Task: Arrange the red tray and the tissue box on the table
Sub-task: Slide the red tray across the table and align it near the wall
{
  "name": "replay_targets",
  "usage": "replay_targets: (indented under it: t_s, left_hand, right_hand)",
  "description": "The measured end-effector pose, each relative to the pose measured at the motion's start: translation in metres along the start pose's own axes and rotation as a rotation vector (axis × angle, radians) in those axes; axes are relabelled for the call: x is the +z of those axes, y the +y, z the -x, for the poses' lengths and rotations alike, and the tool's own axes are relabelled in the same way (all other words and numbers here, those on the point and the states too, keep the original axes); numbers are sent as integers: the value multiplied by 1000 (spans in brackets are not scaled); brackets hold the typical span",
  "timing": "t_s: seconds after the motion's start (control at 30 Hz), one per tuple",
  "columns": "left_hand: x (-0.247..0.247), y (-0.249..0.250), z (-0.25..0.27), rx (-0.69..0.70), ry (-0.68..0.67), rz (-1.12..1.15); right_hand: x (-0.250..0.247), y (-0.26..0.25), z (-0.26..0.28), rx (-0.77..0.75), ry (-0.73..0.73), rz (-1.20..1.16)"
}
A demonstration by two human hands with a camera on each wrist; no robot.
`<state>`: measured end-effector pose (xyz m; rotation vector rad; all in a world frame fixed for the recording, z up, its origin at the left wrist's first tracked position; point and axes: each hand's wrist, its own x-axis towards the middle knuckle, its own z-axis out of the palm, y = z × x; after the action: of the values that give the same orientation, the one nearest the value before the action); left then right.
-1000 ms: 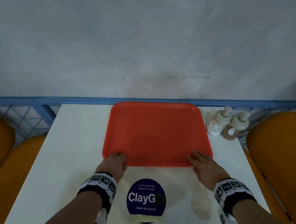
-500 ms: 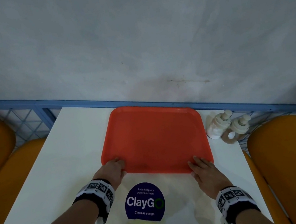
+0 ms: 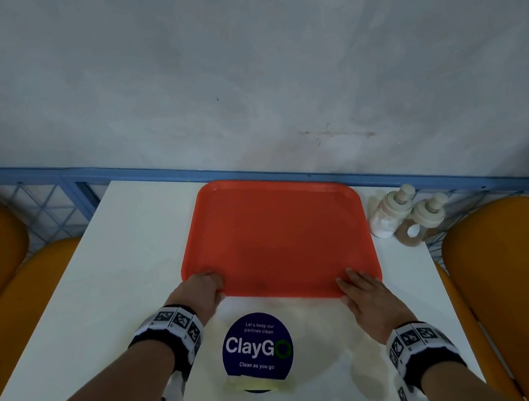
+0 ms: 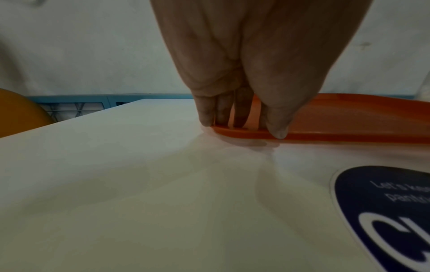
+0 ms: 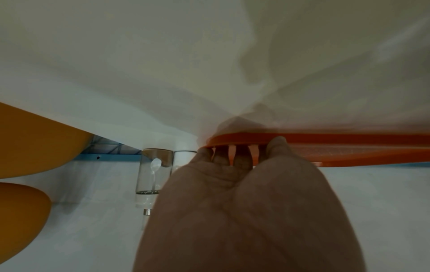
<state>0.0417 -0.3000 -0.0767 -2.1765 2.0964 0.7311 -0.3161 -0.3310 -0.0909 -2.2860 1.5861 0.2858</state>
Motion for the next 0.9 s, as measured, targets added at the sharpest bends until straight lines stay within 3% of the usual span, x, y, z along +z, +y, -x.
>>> replay_targets:
  t_s: [0.73, 0.9]
  left_hand:
    - [-1, 9, 4, -51, 3, 6]
    - [-13, 12, 18, -17, -41, 17]
  right_hand:
    - [5, 1, -1, 4, 45, 13]
    - [-6, 3, -2, -2, -39, 2]
